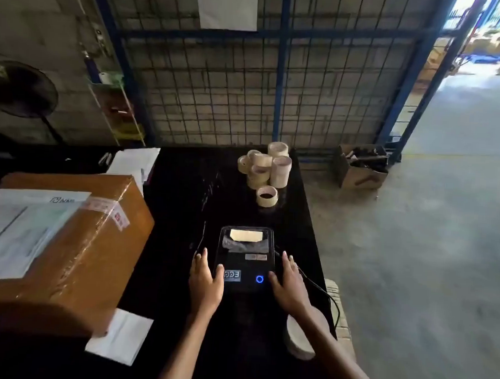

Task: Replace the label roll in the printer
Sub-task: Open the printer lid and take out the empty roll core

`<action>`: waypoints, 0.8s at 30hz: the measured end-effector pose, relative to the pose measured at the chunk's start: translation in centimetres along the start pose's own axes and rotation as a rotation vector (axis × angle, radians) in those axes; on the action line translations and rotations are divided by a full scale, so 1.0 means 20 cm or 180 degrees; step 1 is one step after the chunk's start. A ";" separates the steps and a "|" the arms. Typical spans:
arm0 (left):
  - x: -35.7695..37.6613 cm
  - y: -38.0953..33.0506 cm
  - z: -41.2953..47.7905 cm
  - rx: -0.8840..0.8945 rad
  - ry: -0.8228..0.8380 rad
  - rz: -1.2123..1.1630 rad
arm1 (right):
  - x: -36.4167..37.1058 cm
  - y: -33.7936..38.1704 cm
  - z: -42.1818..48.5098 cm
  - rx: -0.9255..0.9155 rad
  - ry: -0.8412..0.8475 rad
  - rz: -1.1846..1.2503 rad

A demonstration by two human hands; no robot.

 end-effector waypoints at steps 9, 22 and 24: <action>0.10 0.27 -0.10 -0.0640 0.0567 -0.0533 | 0.15 -0.19 -0.08 0.0597 0.0061 0.0809; 0.15 0.28 -0.08 -0.0321 0.0649 -0.0574 | 0.17 -0.18 -0.09 0.0137 -0.0026 -0.0022; 0.15 0.29 -0.08 -0.0300 0.0606 -0.0594 | 0.17 -0.18 -0.09 0.0133 -0.0008 0.0018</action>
Point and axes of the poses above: each hand's wrist, its own z-axis towards the middle knuckle, its own x-axis out of the palm, y = z × x, the point moved 8 cm from there along z, towards the middle knuckle, and after that the axes turned 7 degrees about z, right-handed, at the moved point
